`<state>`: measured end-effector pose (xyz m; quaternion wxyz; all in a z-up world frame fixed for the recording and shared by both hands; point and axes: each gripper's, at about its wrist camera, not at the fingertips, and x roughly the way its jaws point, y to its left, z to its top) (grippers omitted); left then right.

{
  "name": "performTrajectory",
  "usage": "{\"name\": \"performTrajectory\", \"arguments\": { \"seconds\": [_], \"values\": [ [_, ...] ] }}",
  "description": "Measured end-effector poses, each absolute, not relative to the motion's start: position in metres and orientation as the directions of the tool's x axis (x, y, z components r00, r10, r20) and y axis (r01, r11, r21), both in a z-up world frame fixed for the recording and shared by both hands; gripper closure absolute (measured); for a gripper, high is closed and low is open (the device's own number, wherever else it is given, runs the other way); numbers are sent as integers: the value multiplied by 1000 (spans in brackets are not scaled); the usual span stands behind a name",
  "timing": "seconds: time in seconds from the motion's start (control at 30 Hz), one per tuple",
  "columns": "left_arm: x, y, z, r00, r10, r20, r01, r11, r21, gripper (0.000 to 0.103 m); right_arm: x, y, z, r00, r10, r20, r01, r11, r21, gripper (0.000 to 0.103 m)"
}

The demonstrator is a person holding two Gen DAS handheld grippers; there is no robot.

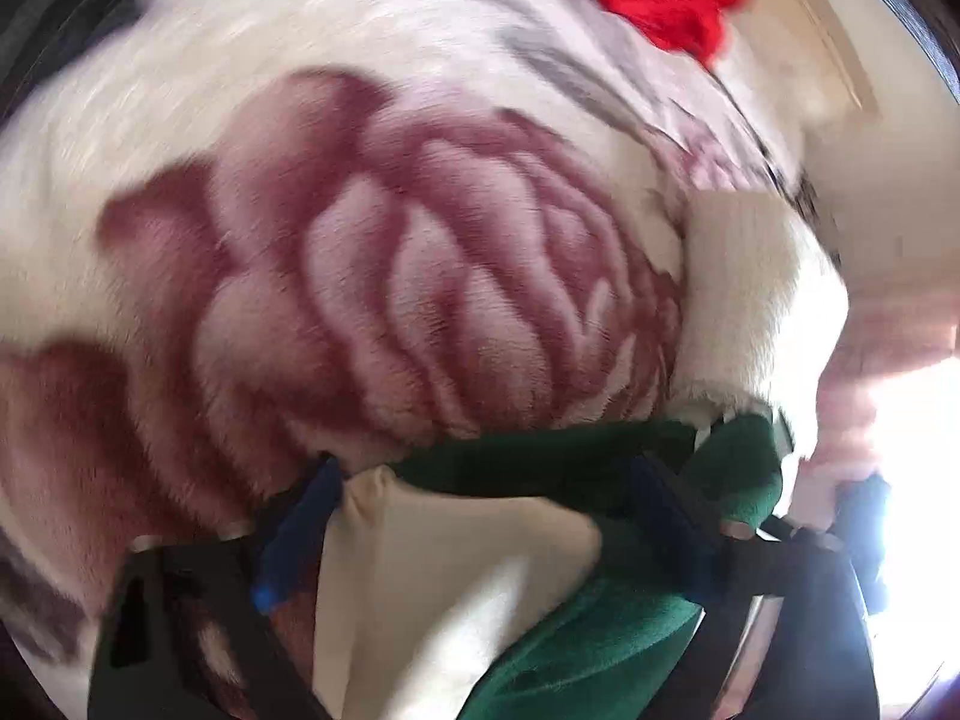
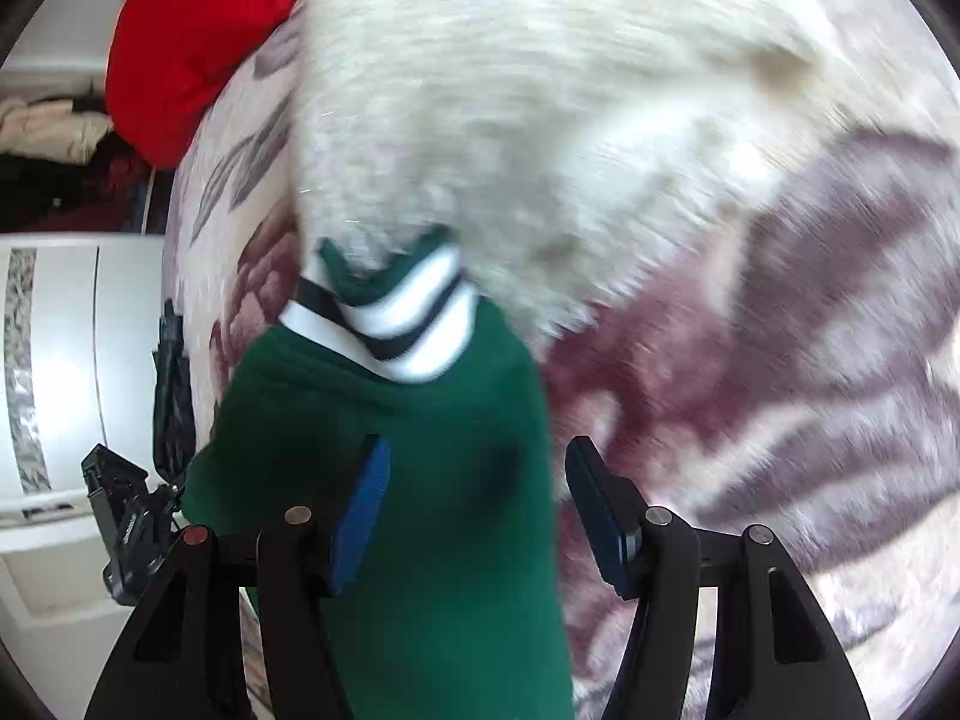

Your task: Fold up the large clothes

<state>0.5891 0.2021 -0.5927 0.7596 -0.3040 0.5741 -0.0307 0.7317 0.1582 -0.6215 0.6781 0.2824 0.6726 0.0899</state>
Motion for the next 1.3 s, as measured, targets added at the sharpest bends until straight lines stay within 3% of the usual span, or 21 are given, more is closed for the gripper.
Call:
{"name": "performTrajectory", "arguments": {
  "seconds": [0.03, 0.07, 0.17, 0.27, 0.4, 0.53, 0.7, 0.77, 0.83, 0.93, 1.0, 1.1, 1.13, 1.17, 1.3],
  "values": [
    [592, 195, -590, 328, -386, -862, -266, 838, -477, 68, 727, 153, -623, 82, 508, -857, 272, 816, 510, 40],
    [590, 191, -587, 338, -366, -867, -243, 856, -456, 78, 721, 147, -626, 88, 519, -850, 285, 805, 520, 40],
    [579, 196, -567, 440, -305, -845, -233, 870, -435, 84, 712, 140, -628, 99, 527, -844, 306, 791, 529, 40],
    [563, 221, -555, 545, -233, -805, -316, 833, -455, 88, 706, 142, -626, 114, 532, -839, 288, 791, 540, 40],
    [566, 250, -600, 470, -280, -837, -479, 716, -508, 88, 709, 150, -620, 112, 525, -843, 251, 806, 536, 40],
    [569, 249, -602, 469, -294, -833, -468, 717, -517, 88, 715, 162, -609, 127, 532, -837, 208, 811, 547, 40],
    [571, 246, -616, 450, -291, -845, -471, 726, -501, 87, 759, 212, -626, 73, 667, -741, 119, 732, 671, 40],
    [573, 248, -625, 433, -296, -852, -475, 728, -494, 87, 783, 231, -660, 26, 602, -798, 193, 781, 594, 40],
    [577, 249, -629, 420, -301, -856, -482, 726, -491, 84, 793, 236, -694, -31, 605, -796, 294, 766, 571, 38],
    [579, 248, -622, 390, -317, -865, -479, 732, -484, 83, 796, 245, -688, -65, 569, -820, 276, 800, 533, 36],
    [577, 245, -604, 389, -329, -860, -445, 751, -488, 80, 787, 246, -662, -71, 548, -834, 187, 828, 528, 36],
    [560, 237, -555, 470, -292, -833, -334, 815, -474, 50, 751, 230, -632, -62, 522, -850, 126, 849, 512, 36],
    [551, 234, -540, 495, -294, -818, -298, 827, -477, 18, 730, 221, -622, -58, 532, -844, 121, 843, 524, 36],
    [539, 231, -525, 519, -305, -798, -260, 833, -488, 0, 709, 211, -615, -60, 547, -835, 127, 834, 537, 35],
    [469, 224, -495, 503, -338, -795, -192, 854, -484, 0, 614, 177, -603, -91, 600, -795, 221, 790, 572, 29]
  ]
}}
